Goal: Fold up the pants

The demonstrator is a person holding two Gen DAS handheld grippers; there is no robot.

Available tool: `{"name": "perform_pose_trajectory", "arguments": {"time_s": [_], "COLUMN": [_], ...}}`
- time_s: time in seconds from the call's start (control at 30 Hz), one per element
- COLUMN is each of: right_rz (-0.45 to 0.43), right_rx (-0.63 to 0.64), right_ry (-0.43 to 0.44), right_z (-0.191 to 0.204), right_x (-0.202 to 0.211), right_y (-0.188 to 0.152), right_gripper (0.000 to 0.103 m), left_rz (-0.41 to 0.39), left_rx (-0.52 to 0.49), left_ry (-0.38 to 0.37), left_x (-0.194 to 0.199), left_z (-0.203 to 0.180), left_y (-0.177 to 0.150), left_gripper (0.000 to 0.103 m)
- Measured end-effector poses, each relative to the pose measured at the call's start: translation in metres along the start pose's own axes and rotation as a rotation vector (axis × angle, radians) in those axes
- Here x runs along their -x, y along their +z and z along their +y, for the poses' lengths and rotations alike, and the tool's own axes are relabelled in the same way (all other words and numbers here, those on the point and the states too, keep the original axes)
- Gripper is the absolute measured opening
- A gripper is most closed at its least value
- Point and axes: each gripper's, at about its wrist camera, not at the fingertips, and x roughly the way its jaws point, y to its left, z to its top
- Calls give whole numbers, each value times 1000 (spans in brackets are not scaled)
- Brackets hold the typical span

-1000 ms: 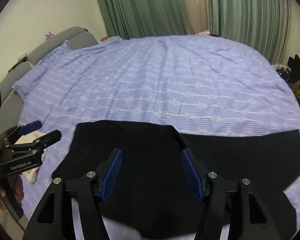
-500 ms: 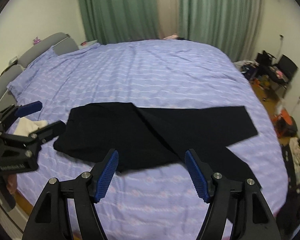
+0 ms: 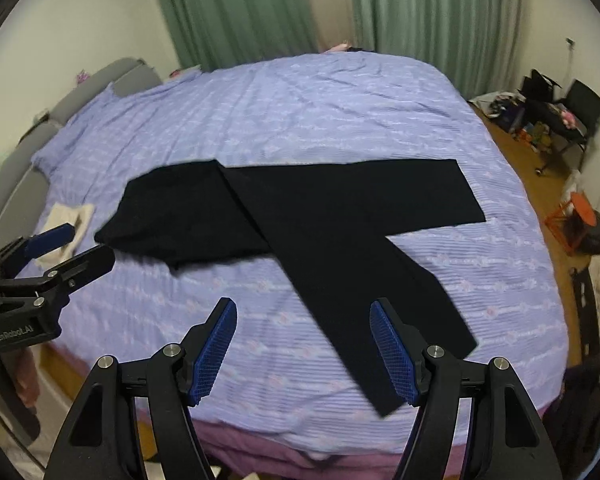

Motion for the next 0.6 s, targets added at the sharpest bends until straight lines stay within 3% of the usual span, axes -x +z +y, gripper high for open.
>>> {"name": "perform_pose_trajectory", "arguments": {"time_s": [0.2,0.37,0.6], "right_rz": [120,202,347], "right_rx": [30,58,67], "right_ry": [55,44,15], "right_z": [-53,-77,-82], "right_x": [-32,-62,-125], "right_y": [-24,-56,-94], "right_gripper": [69,69,69], "left_rz": [115,154,233], "left_rx": [95,50,-9], "left_ry": [60,115,104], "left_x": [-24,-40,-82], "left_z": [-39,-56,-70], "left_y": [-34,-56,-74], "left_gripper": [97,97,97]}}
